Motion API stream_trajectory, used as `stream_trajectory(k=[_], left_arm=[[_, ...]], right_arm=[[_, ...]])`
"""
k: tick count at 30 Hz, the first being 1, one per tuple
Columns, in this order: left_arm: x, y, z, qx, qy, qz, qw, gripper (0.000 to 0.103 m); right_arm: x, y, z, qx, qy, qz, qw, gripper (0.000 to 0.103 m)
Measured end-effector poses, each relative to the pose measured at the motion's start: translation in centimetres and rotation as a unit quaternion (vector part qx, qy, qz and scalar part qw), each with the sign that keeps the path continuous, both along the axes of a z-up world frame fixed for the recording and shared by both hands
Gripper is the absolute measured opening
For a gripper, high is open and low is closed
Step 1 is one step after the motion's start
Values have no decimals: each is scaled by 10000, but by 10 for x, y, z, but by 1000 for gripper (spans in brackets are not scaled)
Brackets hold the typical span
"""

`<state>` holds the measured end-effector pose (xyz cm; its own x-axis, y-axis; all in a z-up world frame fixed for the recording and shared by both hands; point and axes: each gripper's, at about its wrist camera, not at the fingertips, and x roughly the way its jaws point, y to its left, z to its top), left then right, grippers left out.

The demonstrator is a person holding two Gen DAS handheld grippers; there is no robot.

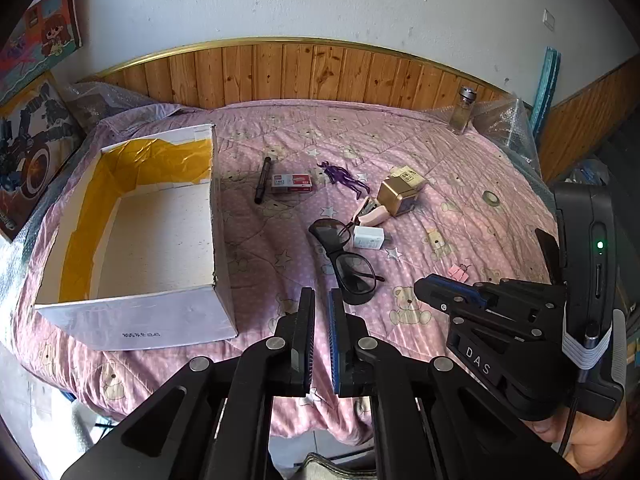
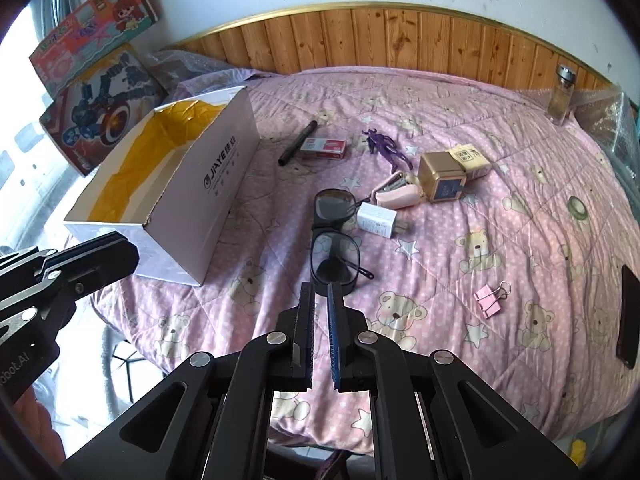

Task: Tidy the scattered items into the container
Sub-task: 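Move the left tool to the black glasses while the right tool approaches the pink binder clip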

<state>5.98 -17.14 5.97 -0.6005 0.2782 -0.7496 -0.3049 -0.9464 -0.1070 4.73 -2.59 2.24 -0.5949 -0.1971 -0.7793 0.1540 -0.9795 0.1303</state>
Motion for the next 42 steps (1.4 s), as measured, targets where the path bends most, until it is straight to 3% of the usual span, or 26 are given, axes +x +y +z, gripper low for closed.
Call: stream_trajectory(k=[16, 18, 19, 20, 22, 24, 26, 32, 35, 42], left_arm=[[0, 5, 6, -60, 62, 42, 10000, 7], [-3, 6, 5, -87, 28, 47, 9999, 8], [-4, 7, 3, -104, 8, 48, 9999, 9], [-6, 7, 1, -111, -24, 41, 9999, 12], [-10, 8, -4, -106, -97, 57, 9999, 25], [-14, 7, -9, -69, -167, 83, 9998, 29], [-19, 6, -16, -61, -263, 105, 9996, 39], [-36, 10, -36, -91, -533, 149, 9984, 41], [-43, 11, -43, -115, -616, 158, 9979, 47], [-63, 14, -59, -125, -851, 175, 9961, 47]], right_arm=[[0, -2, 15, -54, 165, 102, 9998, 11], [-2, 0, 12, -76, 125, 52, 9999, 20], [-4, 1, 10, -100, 109, 28, 9999, 35], [-5, 3, 8, -132, 103, -11, 9999, 45], [-8, 6, 2, -195, 21, -38, 9998, 45], [-13, 9, -6, -238, -110, -46, 9996, 47], [-17, 12, -14, -284, -234, -53, 9993, 47], [-29, 23, -36, -372, -520, -58, 9979, 47], [-37, 28, -43, -445, -599, -115, 9971, 47], [-53, 39, -55, -596, -789, -208, 9949, 47]])
